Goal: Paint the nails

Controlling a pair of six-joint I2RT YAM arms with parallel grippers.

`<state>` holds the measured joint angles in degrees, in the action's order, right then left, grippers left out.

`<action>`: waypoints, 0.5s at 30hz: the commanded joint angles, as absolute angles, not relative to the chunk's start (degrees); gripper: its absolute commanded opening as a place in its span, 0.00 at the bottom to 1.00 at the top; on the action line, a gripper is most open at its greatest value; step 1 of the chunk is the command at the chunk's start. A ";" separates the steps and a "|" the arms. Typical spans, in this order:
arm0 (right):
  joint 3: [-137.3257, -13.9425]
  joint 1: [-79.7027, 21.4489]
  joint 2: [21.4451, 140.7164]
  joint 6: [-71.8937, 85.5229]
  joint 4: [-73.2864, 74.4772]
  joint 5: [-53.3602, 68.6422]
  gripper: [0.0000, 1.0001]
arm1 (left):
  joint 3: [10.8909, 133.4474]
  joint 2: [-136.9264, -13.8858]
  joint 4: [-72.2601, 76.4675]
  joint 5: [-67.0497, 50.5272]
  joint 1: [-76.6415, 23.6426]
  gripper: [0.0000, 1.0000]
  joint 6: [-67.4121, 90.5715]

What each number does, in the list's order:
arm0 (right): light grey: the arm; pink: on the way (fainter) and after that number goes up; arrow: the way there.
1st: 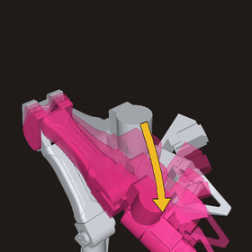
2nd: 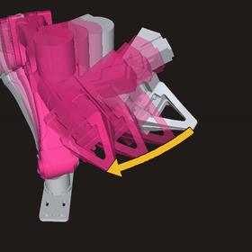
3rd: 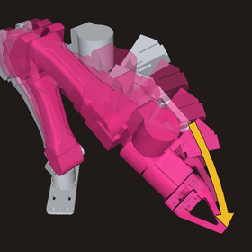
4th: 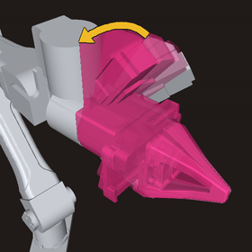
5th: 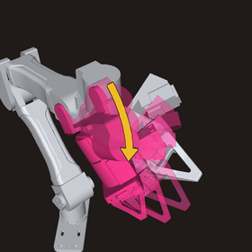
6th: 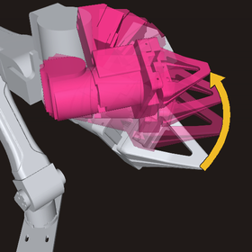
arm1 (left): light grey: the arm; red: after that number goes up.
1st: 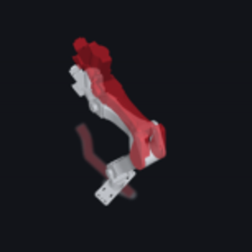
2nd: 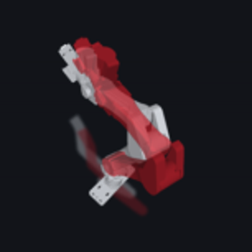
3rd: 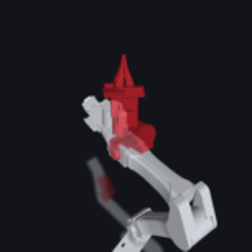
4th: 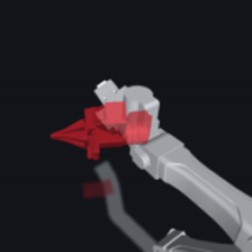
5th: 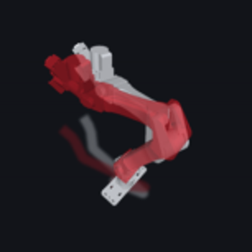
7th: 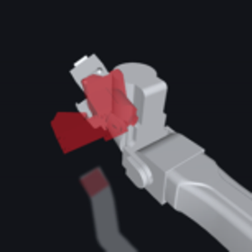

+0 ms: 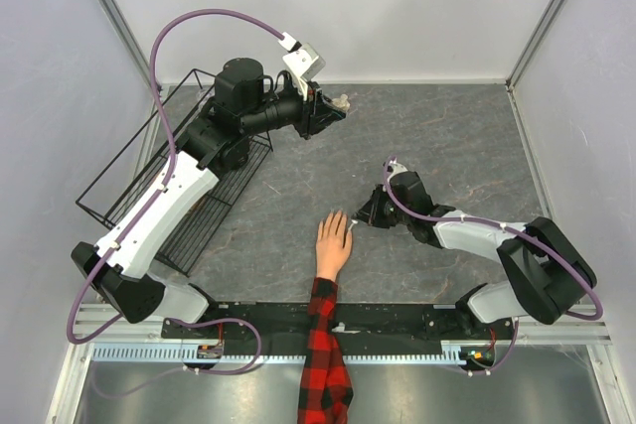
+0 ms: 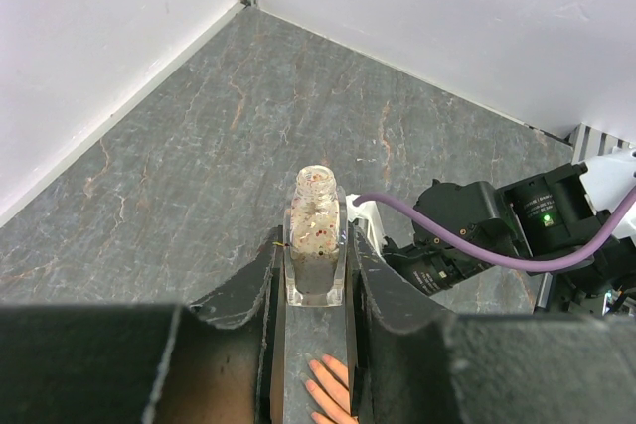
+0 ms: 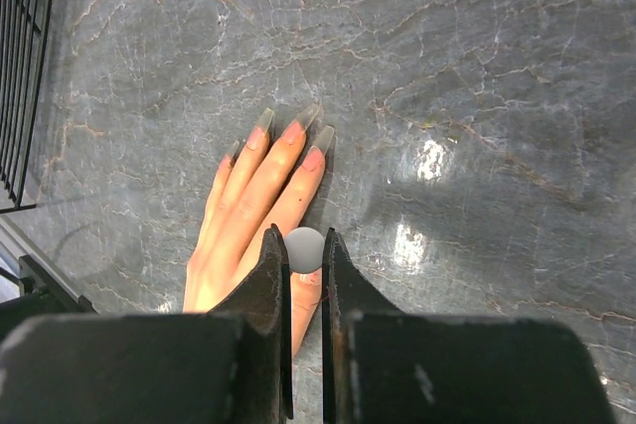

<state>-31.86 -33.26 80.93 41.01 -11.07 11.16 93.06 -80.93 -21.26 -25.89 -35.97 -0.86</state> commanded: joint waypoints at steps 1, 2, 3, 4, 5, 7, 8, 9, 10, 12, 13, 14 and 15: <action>-31.55 -33.22 81.56 41.75 -13.18 12.04 0.00 | 94.04 -79.89 -18.81 -26.98 -35.77 0.02 -1.49; -31.47 -33.22 81.48 41.92 -13.10 12.13 0.00 | 94.13 -79.89 -18.72 -26.90 -35.77 0.02 -1.49; -31.46 -33.22 81.47 41.84 -12.83 12.30 0.00 | 94.13 -79.89 -18.81 -26.89 -35.77 0.02 -1.49; -31.46 -33.22 81.30 41.75 -12.66 12.39 0.00 | 94.04 -79.89 -18.81 -26.89 -35.77 0.02 -1.58; -31.29 -33.22 81.30 41.75 -12.57 12.39 0.00 | 94.04 -79.89 -18.90 -26.89 -35.77 0.02 -1.58; -31.11 -33.31 81.21 41.57 -12.39 12.31 0.00 | 94.04 -79.98 -18.90 -26.98 -35.77 0.02 -1.50; -31.20 -33.31 81.12 41.57 -12.39 12.22 0.00 | 94.22 -80.07 -18.90 -26.90 -35.77 0.02 -1.49; -31.11 -33.22 81.12 41.49 -12.48 12.13 0.00 | 94.22 -80.16 -18.81 -26.89 -35.77 0.02 -1.49; -31.20 -33.31 81.30 41.48 -12.48 12.13 0.00 | 94.39 -80.16 -18.90 -26.98 -35.77 0.02 -1.41; -31.38 -33.22 81.56 41.48 -12.04 11.95 0.00 | 94.48 -80.24 -18.90 -27.07 -35.77 0.02 -1.32; -31.46 -33.22 81.65 41.31 -12.04 11.87 0.00 | 94.48 -80.33 -18.90 -27.07 -35.77 0.02 -1.23; -31.46 -33.31 81.65 41.31 -12.13 11.87 0.00 | 94.48 -80.33 -18.81 -27.07 -35.77 0.02 -1.23; -31.46 -33.22 81.74 41.13 -12.39 11.78 0.00 | 94.48 -80.33 -18.81 -27.07 -35.77 0.02 -1.23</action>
